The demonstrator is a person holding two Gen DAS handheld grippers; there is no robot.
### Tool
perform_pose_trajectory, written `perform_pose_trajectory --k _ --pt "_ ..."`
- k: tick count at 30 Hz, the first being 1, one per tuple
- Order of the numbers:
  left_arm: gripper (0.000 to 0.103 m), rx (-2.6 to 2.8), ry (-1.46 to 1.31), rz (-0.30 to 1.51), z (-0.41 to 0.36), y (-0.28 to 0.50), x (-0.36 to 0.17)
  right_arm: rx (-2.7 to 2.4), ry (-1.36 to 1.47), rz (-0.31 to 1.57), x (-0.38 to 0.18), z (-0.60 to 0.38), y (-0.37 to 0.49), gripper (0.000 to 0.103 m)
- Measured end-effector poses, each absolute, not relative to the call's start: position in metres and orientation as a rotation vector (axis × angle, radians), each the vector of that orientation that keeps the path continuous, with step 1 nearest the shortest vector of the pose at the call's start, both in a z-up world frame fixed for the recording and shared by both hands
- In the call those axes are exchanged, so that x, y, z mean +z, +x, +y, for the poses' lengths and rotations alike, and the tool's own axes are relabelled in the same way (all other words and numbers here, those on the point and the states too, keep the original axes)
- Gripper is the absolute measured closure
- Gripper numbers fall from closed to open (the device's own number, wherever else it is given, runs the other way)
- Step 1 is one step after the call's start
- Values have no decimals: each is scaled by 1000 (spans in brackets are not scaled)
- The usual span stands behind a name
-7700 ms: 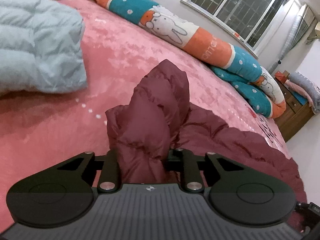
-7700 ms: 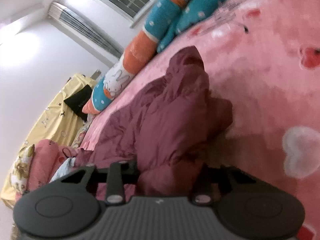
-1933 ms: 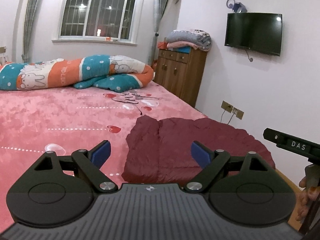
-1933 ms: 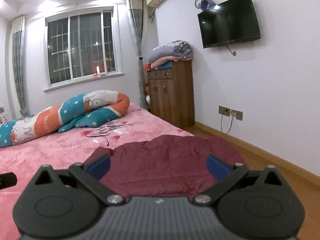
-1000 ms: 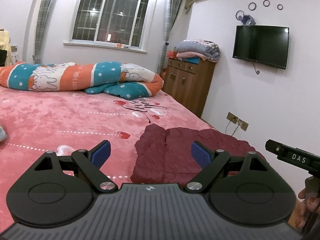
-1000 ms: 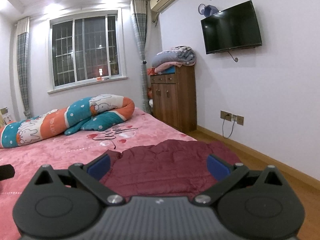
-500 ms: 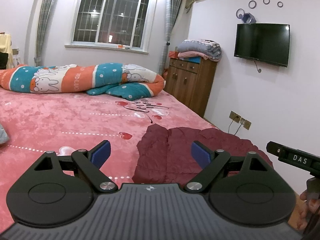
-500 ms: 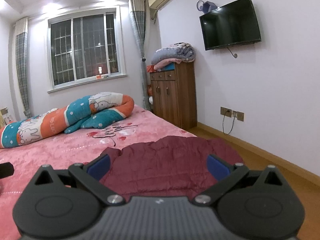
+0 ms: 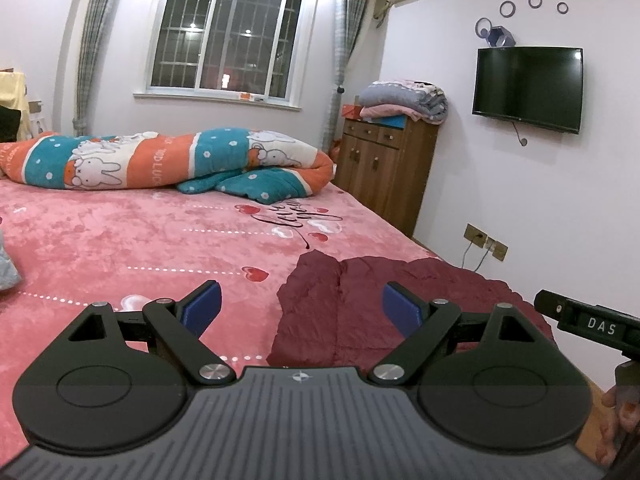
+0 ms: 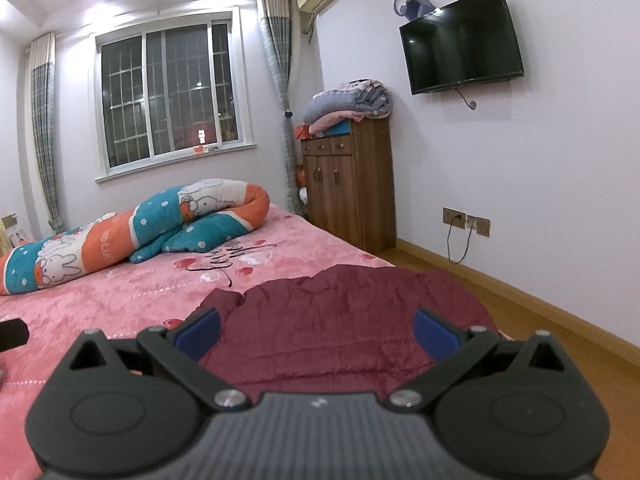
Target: Fold large clothes
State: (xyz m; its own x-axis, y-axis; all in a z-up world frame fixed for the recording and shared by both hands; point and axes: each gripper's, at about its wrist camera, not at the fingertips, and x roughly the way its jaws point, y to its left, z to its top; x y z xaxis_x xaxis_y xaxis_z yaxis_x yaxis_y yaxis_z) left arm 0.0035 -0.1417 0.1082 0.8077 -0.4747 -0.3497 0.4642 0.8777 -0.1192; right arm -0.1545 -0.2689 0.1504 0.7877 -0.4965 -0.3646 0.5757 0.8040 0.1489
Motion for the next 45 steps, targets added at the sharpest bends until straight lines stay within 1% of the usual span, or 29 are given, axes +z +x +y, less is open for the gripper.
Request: perform_pose_trajectory --k 28,45 --pt "0 -500 -29 388 -141 5 111 -581 261 326 147 -273 -153 1" --pt "0 -529 -55 428 -134 12 106 -562 270 330 141 -276 -151 1"
